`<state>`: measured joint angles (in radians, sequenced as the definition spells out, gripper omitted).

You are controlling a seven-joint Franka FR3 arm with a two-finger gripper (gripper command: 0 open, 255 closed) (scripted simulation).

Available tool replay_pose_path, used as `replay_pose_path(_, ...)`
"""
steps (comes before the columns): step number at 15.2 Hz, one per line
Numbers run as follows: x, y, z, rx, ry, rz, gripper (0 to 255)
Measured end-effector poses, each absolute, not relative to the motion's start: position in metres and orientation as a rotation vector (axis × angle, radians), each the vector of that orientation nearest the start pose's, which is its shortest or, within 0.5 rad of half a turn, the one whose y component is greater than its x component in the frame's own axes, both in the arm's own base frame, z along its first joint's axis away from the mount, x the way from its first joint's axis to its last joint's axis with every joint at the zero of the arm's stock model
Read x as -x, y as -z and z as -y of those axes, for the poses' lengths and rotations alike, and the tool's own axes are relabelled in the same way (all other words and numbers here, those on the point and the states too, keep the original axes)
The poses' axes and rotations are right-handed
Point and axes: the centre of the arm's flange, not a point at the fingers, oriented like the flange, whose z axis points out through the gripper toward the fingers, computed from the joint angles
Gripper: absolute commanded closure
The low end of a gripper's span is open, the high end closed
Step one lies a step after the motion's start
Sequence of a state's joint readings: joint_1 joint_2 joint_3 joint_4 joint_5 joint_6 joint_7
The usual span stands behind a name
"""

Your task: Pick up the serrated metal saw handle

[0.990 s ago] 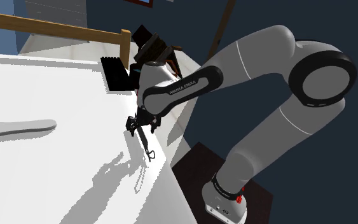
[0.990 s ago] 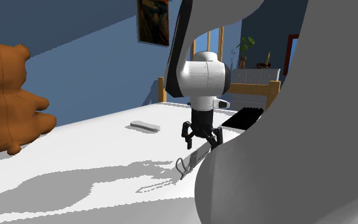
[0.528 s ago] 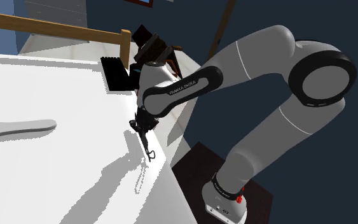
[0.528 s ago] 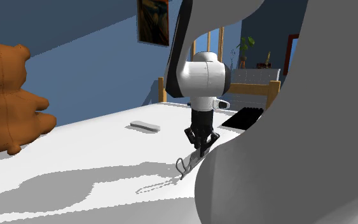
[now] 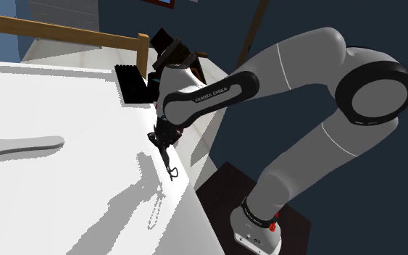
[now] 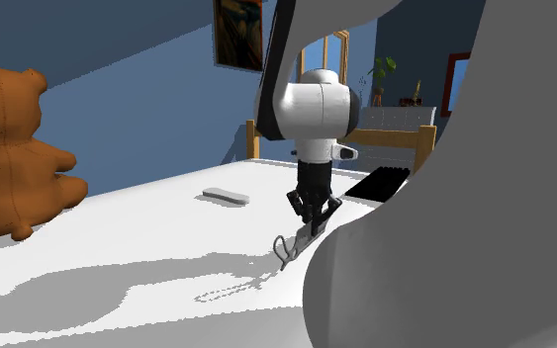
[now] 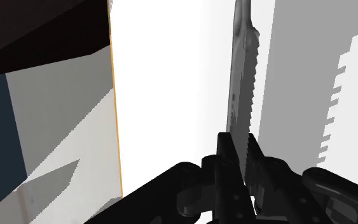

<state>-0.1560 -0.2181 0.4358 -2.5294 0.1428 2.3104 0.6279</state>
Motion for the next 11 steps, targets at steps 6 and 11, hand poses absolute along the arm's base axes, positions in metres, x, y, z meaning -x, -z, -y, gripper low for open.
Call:
replay_pose_path(6,-0.422,-0.378,-0.121,3.056,-0.031,-0.708,255)
replay_pose_path(11,-0.422,-0.401,-0.121,3.056,-0.032,-0.708,255)
